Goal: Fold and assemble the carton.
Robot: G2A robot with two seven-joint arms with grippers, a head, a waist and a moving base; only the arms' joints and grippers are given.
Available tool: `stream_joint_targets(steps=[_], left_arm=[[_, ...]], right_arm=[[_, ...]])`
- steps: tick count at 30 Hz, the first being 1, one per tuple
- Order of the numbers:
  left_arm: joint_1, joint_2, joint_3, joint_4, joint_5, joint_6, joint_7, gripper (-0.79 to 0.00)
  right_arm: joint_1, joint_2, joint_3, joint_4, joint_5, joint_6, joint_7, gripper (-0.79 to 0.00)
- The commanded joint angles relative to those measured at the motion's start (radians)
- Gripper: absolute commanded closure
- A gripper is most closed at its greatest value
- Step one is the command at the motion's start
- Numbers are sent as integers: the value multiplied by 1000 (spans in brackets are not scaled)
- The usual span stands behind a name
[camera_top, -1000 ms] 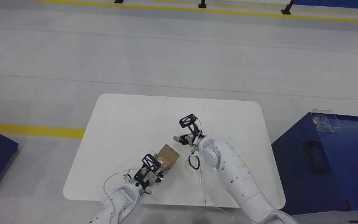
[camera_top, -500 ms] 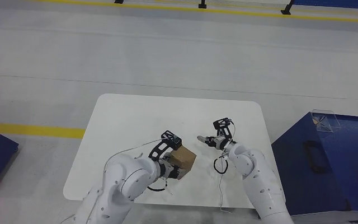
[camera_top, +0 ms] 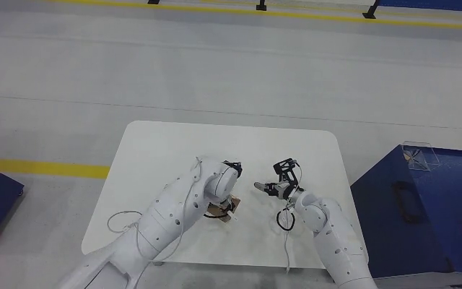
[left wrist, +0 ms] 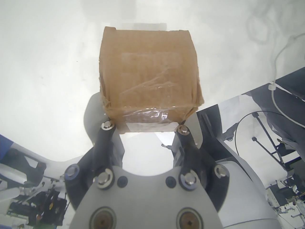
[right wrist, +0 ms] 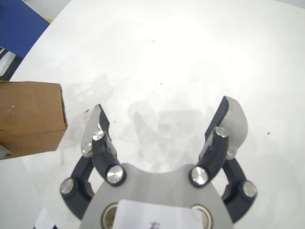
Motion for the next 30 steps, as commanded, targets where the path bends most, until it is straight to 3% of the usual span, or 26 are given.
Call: stream_joint_targets(steps=[1,4,7,9,12,13,14,15,16,18,22,26,30], left_arm=[[-28,-18,33,59,0,7,0,-785],[-53,-38,52,83,7,20,21,-785],[-55,-41,49,43,55,56,92,-785],[-37,-31,47,-46,133,71,173,-785],[54,9,8,-223,270,101,300,-785],[105,27,-24,-293,306,125,351,-440],[161,47,-51,-366,350,113,405,-231],[220,69,-73,-432,404,72,463,-62],[285,91,-114,-480,430,46,518,0],[413,128,-206,-566,423,-37,653,0],[598,181,-327,-599,471,-232,880,0],[675,198,-375,-546,521,-256,1012,0],[685,195,-393,-490,483,-250,1085,0]], right_arm=[[0,0,0,0,0,0,0,-785],[0,0,0,0,0,0,0,-785],[0,0,0,0,0,0,0,-785],[0,0,0,0,0,0,0,-785],[0,0,0,0,0,0,0,-785],[0,0,0,0,0,0,0,-785],[0,0,0,0,0,0,0,-785],[0,0,0,0,0,0,0,-785],[0,0,0,0,0,0,0,-785],[0,0,0,0,0,0,0,-785],[0,0,0,0,0,0,0,-785],[0,0,0,0,0,0,0,-785],[0,0,0,0,0,0,0,-785]])
